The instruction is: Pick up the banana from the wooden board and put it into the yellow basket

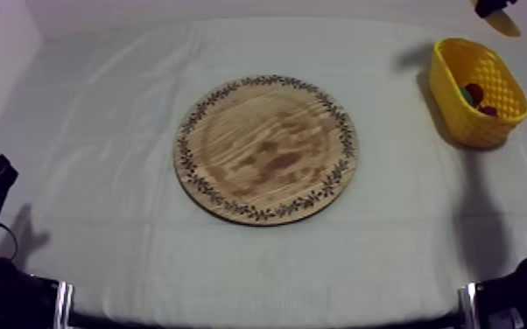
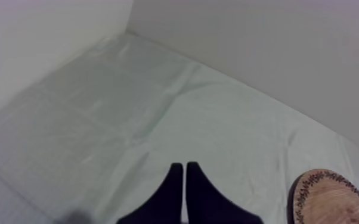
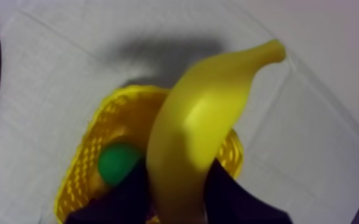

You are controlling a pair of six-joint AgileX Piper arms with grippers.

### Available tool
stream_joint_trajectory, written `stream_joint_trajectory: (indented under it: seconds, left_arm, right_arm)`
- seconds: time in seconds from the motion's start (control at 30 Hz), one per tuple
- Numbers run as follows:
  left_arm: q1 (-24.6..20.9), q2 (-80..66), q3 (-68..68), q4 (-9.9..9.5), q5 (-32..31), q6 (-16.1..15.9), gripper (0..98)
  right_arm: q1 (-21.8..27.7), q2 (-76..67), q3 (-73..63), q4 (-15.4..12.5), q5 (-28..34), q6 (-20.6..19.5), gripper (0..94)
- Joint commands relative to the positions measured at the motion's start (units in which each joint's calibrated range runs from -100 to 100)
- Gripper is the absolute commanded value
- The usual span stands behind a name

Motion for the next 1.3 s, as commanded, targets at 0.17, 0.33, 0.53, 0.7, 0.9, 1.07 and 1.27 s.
stream_joint_trajectory:
  seconds: [0.17, 0.33, 0.53, 0.7, 0.9, 1.07, 1.27]
  left_arm:
    - [-0.02, 0.04, 0.00, 0.02, 0.00, 0.01, 0.1]
    - [-0.02, 0.04, 0.00, 0.02, 0.00, 0.01, 0.1]
    - [-0.02, 0.04, 0.00, 0.02, 0.00, 0.01, 0.1]
    - [-0.02, 0.04, 0.00, 0.02, 0.00, 0.01, 0.1]
    - [-0.02, 0.04, 0.00, 0.02, 0.00, 0.01, 0.1]
    - [-0.02, 0.04, 0.00, 0.02, 0.00, 0.01, 0.1]
    - [-0.02, 0.04, 0.00, 0.02, 0.00, 0.01, 0.1]
  right_arm:
    - [0.92, -2.75, 4.29, 0.29, -0.46, 1.07, 39.9]
    - [1.30, -6.05, 8.70, 0.69, -1.31, 1.31, 56.6]
    - [1.61, -12.36, 13.17, -0.12, -1.79, 1.17, 65.5]
    - [0.96, -20.31, 15.68, -2.21, -1.84, 0.15, 65.6]
    - [-0.47, -32.88, 21.63, -5.85, -6.52, -2.83, 59.4]
    - [-1.68, -43.75, 30.67, -8.58, -15.92, -6.43, 46.0]
    - [-1.86, -56.87, 44.93, -12.32, -27.15, -7.12, 25.2]
